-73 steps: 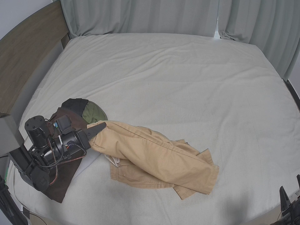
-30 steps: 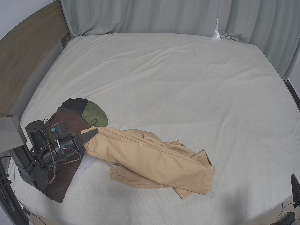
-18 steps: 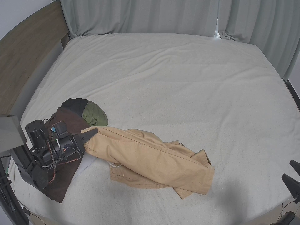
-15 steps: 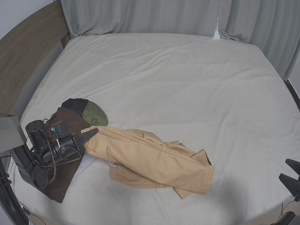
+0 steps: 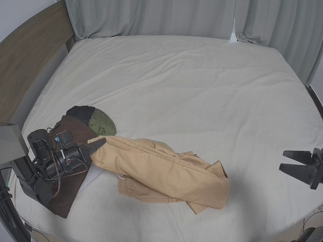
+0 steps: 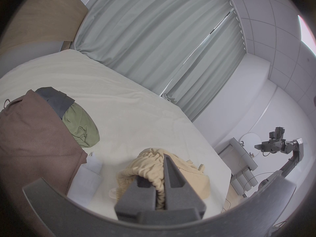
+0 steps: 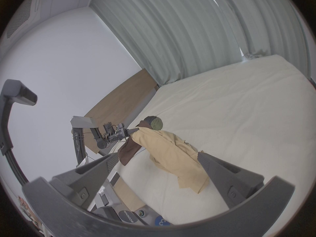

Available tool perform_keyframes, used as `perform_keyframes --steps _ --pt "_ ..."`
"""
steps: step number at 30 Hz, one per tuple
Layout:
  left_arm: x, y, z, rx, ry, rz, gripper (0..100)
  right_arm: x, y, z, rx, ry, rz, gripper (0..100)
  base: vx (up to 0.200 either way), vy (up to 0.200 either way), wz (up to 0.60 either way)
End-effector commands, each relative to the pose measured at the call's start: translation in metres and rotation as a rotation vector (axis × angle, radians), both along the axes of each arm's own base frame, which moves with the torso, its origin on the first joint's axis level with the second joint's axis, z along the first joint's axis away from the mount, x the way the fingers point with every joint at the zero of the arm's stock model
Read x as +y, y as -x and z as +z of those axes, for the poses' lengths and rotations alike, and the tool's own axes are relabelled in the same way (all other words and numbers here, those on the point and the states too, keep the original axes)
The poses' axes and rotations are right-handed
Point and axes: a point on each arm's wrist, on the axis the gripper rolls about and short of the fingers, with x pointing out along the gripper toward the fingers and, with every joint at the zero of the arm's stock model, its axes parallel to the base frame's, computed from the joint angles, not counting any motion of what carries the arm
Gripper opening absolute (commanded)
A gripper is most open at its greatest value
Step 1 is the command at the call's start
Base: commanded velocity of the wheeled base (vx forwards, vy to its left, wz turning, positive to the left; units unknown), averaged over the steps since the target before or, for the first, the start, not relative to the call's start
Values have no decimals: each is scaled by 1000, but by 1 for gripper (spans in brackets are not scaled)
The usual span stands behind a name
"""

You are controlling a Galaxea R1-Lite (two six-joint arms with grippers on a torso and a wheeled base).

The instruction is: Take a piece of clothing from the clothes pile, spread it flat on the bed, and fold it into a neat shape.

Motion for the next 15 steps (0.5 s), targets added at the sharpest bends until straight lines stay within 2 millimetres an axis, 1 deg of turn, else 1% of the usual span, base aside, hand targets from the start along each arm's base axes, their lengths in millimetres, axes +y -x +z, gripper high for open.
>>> perform_keyframes --steps 1,2,7,10,15 --pt "-1 1 -1 7 -2 -9 0 13 -34 -22 150 37 27 100 0 0 0" --pt "0 2 -2 10 -1 -17 0 14 -41 -30 173 42 25 100 0 0 0" --pt "0 3 -2 6 -8 -25 0 18 -63 -49 206 32 5 100 0 0 0" --pt "1 3 -2 3 -10 -24 0 20 -70 -60 225 22 1 100 0 0 0" --pt "1 4 -2 6 -11 -32 0 22 -76 -69 274 6 -12 100 0 0 0"
